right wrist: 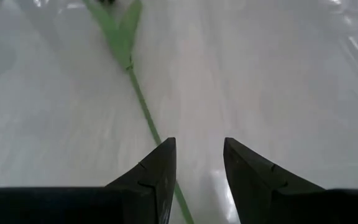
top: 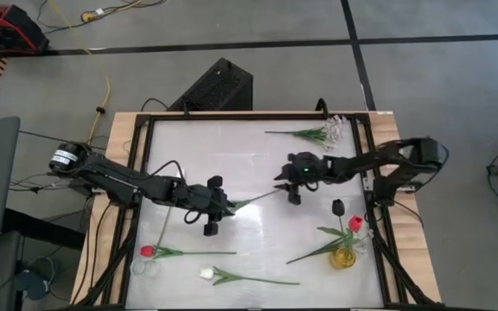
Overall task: Sort flowers into vase by color
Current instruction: Put the black flower into the yellow vase
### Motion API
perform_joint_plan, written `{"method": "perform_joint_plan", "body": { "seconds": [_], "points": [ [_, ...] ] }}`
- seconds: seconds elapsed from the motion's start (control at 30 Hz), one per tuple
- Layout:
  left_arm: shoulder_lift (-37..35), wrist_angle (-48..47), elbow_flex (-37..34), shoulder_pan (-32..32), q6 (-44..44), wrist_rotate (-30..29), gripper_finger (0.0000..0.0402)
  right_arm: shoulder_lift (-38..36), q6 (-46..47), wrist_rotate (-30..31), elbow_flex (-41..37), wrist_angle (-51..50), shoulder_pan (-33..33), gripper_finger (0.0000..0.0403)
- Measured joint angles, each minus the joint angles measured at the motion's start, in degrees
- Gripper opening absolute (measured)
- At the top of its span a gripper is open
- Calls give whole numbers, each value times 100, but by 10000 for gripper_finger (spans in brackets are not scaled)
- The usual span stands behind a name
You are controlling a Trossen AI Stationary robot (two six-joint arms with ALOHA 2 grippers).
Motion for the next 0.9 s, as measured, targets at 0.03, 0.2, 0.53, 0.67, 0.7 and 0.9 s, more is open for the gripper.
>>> {"method": "perform_joint_plan", "body": {
  "seconds": [0.03,0.2,0.53,0.67,0.7,0.9],
  "points": [
    [0,0,0,0,12,2,105,171,-61,-51,120,-16,9,159],
    [0,-57,0,-4,67,9,105,755,-276,-288,579,-108,115,159],
    [0,-29,0,1,368,-47,105,927,-373,-381,755,-215,389,159],
    [0,82,2,29,371,-46,105,927,-399,-354,755,-328,385,159],
    [0,74,2,31,371,-48,105,927,-399,-353,755,-373,385,159],
    [2,74,2,31,367,-48,105,1060,-463,-207,756,-469,391,124]
  ]
}}
